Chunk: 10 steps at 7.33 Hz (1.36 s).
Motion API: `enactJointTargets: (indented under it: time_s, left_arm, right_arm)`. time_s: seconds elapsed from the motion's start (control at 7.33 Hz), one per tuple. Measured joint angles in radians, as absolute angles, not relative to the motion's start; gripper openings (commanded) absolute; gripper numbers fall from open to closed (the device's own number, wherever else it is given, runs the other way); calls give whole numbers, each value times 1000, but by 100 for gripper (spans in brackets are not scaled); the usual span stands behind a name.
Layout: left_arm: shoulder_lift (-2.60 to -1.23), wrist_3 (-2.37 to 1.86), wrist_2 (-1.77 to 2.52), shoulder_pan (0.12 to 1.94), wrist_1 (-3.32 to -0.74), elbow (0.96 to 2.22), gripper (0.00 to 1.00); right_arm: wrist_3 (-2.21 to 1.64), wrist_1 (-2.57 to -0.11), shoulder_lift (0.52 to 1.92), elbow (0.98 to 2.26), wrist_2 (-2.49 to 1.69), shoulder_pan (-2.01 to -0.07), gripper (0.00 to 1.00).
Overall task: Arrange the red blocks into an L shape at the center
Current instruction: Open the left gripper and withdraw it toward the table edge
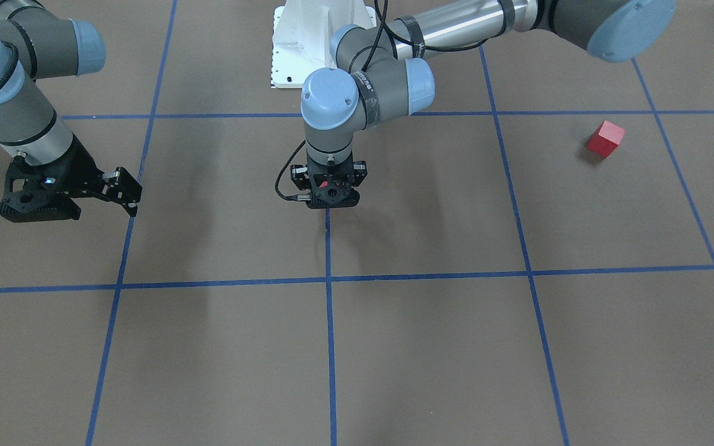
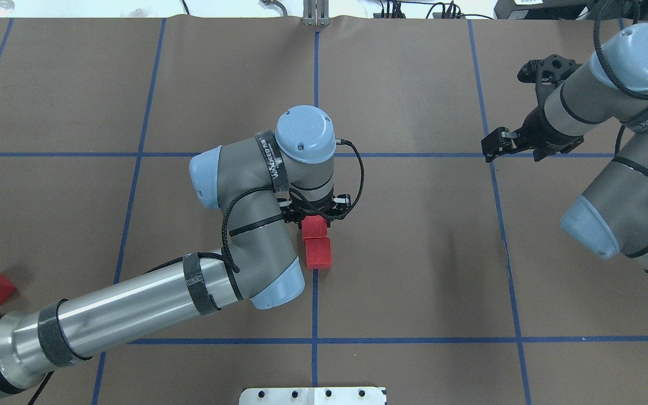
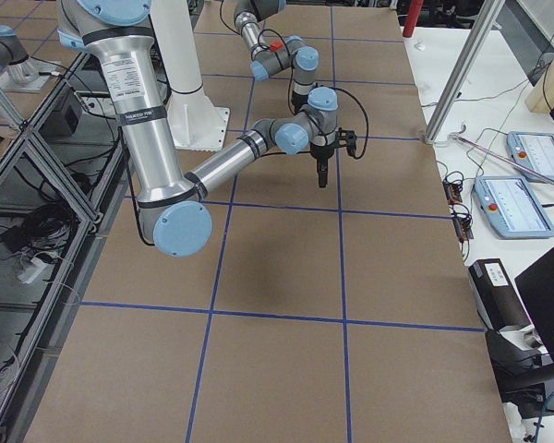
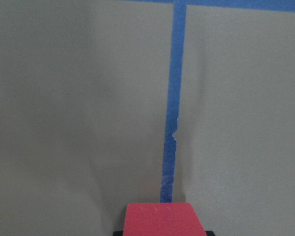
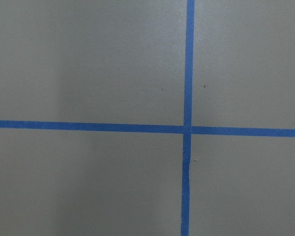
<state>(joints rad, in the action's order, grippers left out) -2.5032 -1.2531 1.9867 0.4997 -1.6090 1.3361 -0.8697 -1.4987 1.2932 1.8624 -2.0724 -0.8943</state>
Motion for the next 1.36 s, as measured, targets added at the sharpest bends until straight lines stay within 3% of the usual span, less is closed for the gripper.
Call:
enactJointTargets:
  time_s: [0.41,0.68,1.09,1.36]
  left_arm:
    - [-2503,-1243,1988,514,-1608,1363,100]
    - [-2412,-1239,1995,549,-1574,1512,100]
    - [-2054,-1058,1995,618,-1558,1847,100]
    - [-1787,-838,1996,703,-1594,2007,100]
  right_arm:
    - [-869,-1499,1293,1863,-2072,-894,100]
    - [-869,-1499,1294,1862,-2072,-895,100]
    - [-868,-1499,1295,1864,-2072,-898,100]
    - [-869,-1499,1295,1864,-2072,-899,100]
